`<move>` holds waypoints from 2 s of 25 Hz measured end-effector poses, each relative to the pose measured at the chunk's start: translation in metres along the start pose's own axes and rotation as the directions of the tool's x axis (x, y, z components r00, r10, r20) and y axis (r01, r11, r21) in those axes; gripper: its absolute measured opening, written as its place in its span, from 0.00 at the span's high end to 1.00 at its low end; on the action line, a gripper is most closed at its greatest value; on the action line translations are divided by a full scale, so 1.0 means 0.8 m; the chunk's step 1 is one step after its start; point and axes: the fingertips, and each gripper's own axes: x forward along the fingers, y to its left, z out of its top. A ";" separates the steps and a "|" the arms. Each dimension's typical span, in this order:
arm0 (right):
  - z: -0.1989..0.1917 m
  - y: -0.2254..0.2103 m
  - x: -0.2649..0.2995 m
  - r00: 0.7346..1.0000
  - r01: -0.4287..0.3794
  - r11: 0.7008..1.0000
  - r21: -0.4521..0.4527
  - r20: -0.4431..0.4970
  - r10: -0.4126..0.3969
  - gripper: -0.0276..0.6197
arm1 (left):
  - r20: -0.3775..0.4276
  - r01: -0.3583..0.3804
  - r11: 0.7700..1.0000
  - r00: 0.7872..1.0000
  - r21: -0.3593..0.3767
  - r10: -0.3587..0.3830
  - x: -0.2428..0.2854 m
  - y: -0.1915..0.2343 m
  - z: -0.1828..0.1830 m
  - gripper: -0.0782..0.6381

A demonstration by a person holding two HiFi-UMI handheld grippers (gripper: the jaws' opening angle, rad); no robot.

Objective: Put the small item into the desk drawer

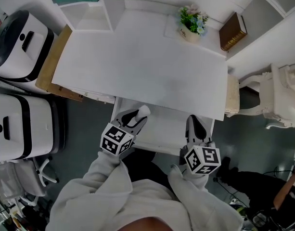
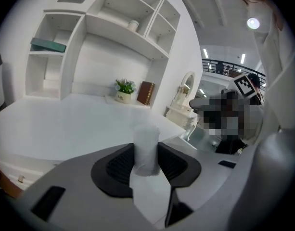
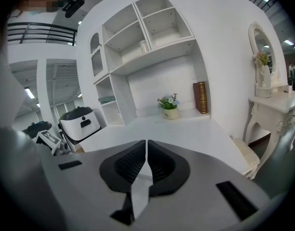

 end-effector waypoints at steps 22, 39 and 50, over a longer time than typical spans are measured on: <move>-0.046 -0.040 0.029 0.991 -0.006 1.000 0.007 -0.134 0.007 0.90 | -0.344 -0.158 0.986 0.930 -0.045 0.133 0.126 0.049 -0.141 0.66; -0.061 -0.044 0.014 0.988 0.003 1.000 -0.001 -0.156 -0.003 0.90 | -0.387 -0.291 0.956 0.886 -0.036 0.255 0.149 0.088 -0.171 0.65; -0.061 -0.047 -0.006 0.990 0.020 1.000 0.006 -0.138 -0.019 0.90 | -0.402 -0.285 0.958 0.881 -0.026 0.251 0.151 0.089 -0.172 0.64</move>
